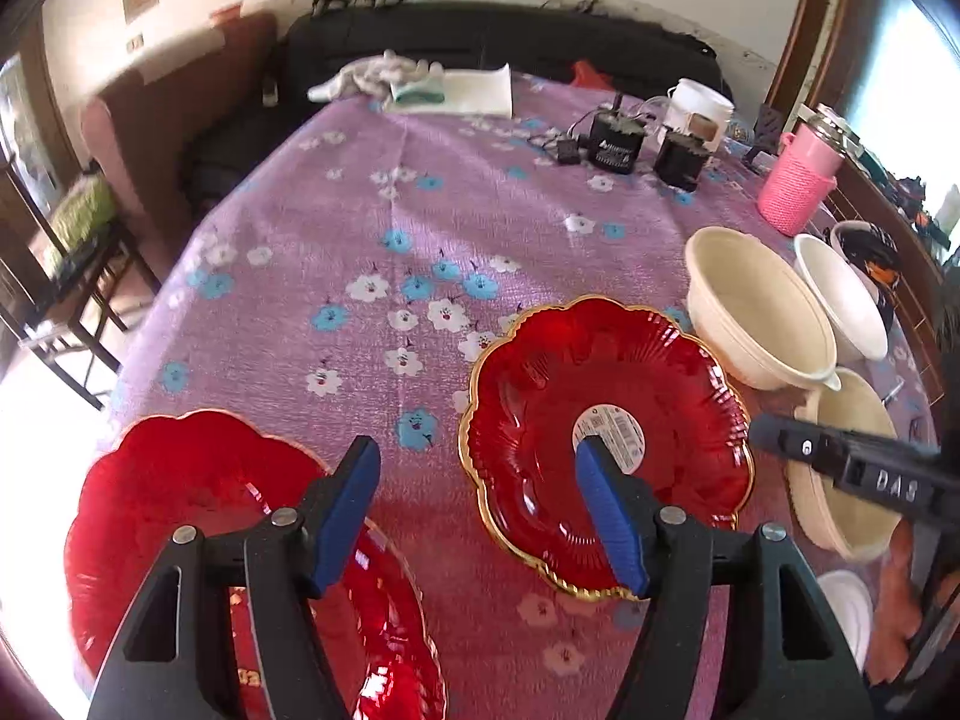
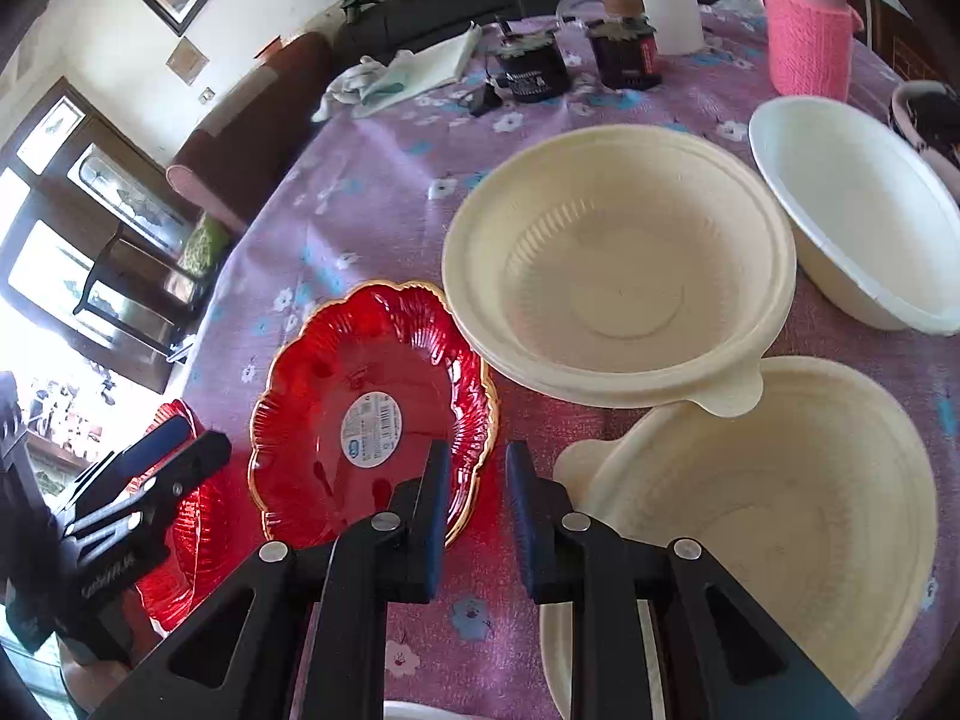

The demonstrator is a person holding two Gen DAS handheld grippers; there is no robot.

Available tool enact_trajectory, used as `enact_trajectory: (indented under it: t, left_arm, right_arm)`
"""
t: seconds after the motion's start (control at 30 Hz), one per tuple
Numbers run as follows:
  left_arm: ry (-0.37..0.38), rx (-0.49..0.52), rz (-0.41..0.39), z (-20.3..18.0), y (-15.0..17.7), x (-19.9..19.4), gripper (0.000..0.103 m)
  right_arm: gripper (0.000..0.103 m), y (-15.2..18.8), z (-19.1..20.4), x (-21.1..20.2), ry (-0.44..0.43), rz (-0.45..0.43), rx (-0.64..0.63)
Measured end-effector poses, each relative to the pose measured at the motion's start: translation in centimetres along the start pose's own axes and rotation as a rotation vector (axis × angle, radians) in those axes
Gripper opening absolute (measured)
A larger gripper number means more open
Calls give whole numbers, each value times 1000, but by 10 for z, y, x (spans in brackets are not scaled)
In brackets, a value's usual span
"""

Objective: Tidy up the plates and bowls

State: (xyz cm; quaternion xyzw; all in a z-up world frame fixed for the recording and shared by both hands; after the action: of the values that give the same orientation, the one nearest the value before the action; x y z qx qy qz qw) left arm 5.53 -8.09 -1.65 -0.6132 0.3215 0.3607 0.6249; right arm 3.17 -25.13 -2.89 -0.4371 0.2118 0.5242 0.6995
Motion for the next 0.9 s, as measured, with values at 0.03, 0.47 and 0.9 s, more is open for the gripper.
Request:
enact_trajectory:
  t: [0.03, 0.47, 0.9]
  left_arm:
    - [-2, -5, 7, 1, -1, 3, 66]
    - [25, -48, 142, -4, 3, 45, 30]
    - [34, -58, 79, -7, 13, 26, 28]
  right_arm:
    - [19, 0, -1, 1, -2, 5, 2]
    - [18, 2, 0, 8, -17, 11, -6]
    - [10, 1, 8, 2, -18, -40, -55]
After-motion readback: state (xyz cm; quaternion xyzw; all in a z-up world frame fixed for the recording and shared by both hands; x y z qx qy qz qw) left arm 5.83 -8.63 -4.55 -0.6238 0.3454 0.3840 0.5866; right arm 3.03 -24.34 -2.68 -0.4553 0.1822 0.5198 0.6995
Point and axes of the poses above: each gripper's, at about its wrist camera, not at the fingertips, and x roughly the way its jaws point, z to its left, y to its underside, the point moved 9 cm from there along x, roughly the way its jaws point, and after that the axes turned 8 degrees about -y, right-handed, at the moved point
